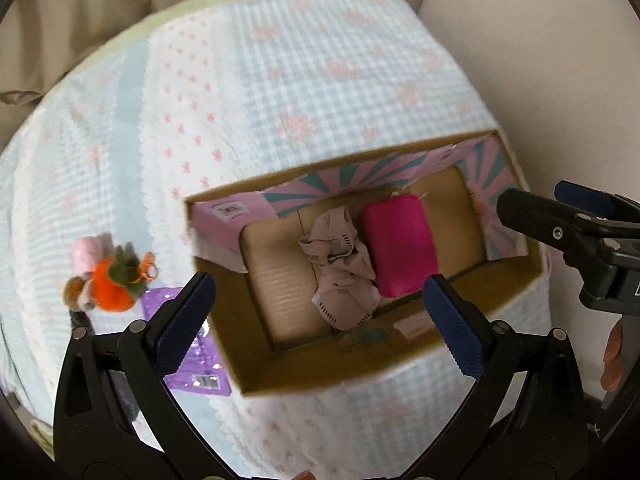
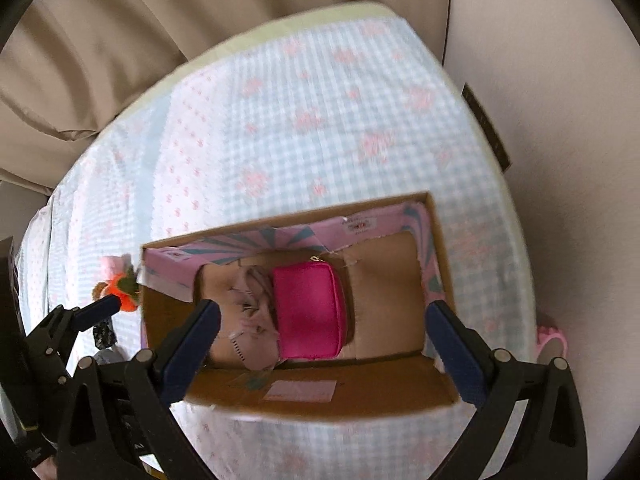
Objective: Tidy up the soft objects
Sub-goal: 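Withdraw both tools and move toward grey sock and purple packet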
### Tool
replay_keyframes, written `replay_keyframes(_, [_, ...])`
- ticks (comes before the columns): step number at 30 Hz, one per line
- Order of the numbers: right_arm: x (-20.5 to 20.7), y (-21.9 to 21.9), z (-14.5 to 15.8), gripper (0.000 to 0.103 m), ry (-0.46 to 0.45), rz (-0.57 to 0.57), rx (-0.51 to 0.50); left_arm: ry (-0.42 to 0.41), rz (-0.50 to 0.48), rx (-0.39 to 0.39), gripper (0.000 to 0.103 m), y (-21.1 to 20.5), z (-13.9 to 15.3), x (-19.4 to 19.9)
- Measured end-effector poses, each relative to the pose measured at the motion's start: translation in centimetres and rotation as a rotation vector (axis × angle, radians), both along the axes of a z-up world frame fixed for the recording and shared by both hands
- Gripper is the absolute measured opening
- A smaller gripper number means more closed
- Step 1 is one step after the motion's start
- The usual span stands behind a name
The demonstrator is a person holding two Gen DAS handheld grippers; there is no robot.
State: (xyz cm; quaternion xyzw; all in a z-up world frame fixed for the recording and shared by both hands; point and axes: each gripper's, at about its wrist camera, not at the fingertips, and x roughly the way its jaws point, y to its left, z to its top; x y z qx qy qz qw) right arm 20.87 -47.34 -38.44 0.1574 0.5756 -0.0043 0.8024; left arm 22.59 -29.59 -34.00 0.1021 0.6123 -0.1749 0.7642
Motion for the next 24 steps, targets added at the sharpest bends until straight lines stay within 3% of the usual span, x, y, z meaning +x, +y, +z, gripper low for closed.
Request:
replay_keyframes(15, [-9.8, 4.1, 14.8, 0.102, -0.168, -0.008, -0.169, -0.243, 0.048, -0.106, 0.103, 8.2, 16.7, -6.9])
replay_keyframes(19, [-12.2, 5.9, 17.3, 0.102, -0.199, -0.021, -0.213, -0.298, 0.062, -0.122, 0.103, 11.5, 20.2, -9.2])
replay_keyframes(24, [-14.1, 8.8, 19.4, 0.102, -0.258, 0.011, -0.178, -0.360, 0.154, -0.109, 0.103, 16.8, 23.1, -11.2])
